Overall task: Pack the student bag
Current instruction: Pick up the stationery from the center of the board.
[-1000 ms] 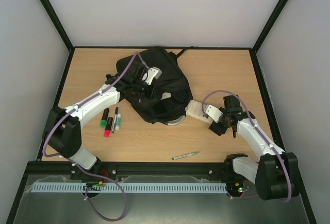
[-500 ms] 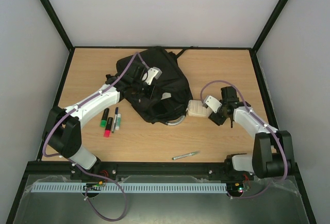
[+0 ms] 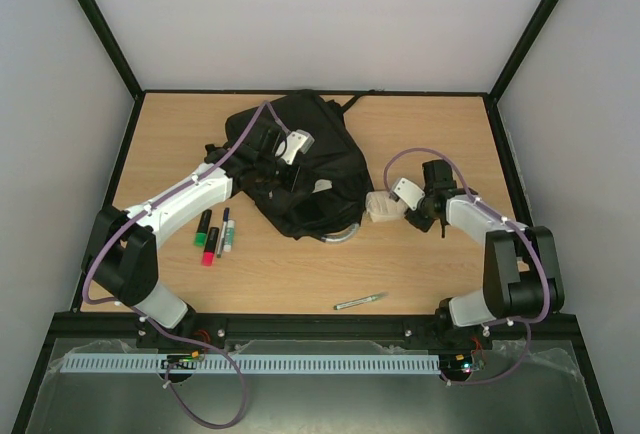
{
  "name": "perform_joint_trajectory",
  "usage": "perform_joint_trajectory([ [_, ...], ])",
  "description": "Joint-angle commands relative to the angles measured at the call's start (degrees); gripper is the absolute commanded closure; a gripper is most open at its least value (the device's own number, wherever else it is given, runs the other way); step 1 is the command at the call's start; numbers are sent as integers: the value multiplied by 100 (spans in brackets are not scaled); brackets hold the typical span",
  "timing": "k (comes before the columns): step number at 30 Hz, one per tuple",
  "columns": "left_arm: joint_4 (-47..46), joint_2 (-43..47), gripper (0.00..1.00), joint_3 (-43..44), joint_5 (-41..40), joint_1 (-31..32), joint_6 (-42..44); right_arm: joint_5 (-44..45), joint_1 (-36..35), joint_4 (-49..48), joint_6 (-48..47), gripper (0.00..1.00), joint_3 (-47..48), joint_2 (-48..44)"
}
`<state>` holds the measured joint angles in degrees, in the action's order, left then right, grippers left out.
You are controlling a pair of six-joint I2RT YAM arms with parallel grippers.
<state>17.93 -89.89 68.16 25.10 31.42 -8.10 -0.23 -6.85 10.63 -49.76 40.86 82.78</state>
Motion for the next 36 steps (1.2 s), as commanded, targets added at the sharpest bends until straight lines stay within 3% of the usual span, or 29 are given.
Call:
perform_joint_trajectory([
  [1, -82, 76, 97, 0, 85, -71, 54, 6, -17, 115, 282, 76, 103, 28],
  [8, -75, 142, 97, 13, 77, -66, 57, -113, -17, 999, 261, 86, 278, -1000],
  [13, -79, 172, 97, 24, 98, -68, 46, -716, -123, 1902, 420, 91, 541, -1771],
  [20, -130, 173, 97, 39, 245, -111, -12, -612, -1144, 2341, 659, 90, 730, -2539],
  [26, -193, 191, 97, 22, 356, -166, -65, 484, -2420, 1972, 548, 90, 657, -2300],
  [36, -190, 239, 98, 194, 718, -321, -133, 1271, -4253, 1354, 676, 90, 1333, -1120],
])
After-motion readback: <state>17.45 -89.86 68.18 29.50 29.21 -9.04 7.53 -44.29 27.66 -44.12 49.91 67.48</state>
